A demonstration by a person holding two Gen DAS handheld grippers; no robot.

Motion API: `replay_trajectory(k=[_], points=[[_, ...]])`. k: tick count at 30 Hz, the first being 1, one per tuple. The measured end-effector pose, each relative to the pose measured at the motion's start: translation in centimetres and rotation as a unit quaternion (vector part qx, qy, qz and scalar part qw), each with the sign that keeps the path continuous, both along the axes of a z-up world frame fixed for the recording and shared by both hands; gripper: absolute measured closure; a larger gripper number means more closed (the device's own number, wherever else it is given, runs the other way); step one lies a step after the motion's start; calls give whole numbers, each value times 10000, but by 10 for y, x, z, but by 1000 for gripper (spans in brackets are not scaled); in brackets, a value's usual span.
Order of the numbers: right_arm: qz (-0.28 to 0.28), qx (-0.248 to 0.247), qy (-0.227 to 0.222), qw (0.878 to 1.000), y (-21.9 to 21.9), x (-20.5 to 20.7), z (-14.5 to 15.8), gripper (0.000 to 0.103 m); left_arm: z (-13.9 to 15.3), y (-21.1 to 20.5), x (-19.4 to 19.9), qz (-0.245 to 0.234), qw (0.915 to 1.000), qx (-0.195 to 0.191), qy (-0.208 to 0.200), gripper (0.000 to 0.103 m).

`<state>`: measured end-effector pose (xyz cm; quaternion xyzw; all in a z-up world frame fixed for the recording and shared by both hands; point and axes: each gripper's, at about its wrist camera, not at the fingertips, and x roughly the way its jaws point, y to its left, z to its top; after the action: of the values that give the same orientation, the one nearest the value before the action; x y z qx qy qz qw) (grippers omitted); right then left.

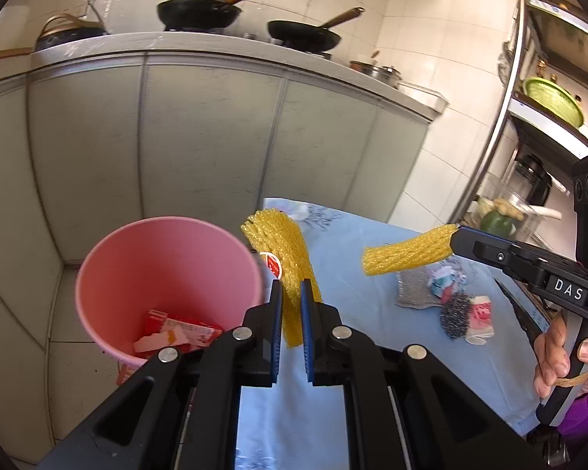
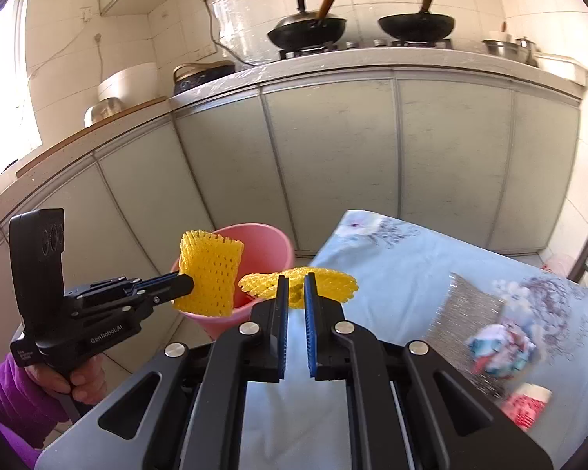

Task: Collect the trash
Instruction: 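Carry both yellow net sleeves over the pink bucket, then open both tools to drop the yellow net sleeves into the bucket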

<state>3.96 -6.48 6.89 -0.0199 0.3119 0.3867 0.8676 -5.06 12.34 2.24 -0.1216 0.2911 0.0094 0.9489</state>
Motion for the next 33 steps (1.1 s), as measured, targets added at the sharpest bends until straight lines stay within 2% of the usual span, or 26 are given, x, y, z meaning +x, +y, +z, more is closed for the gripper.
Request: replay_trajectory(k=[6, 17, 29, 32, 33], points=[[422, -54, 143, 9990, 48, 13, -10, 95, -11, 29, -4, 496, 9986, 169, 69, 95], [864, -357, 374, 9949, 126, 29, -43, 95, -43, 76, 1, 1037, 9935, -3, 460, 95], [935, -699, 575, 9915, 163, 38, -76, 95, -67, 95, 13, 1215, 9897, -109, 753, 94], [939, -712, 792, 9899, 165, 44, -81, 94, -68, 96, 17, 1267, 9888, -92, 782, 91], [933, -715, 841, 9895, 165, 45, -83, 94, -69, 95, 17, 1283, 9884, -89, 809, 87]])
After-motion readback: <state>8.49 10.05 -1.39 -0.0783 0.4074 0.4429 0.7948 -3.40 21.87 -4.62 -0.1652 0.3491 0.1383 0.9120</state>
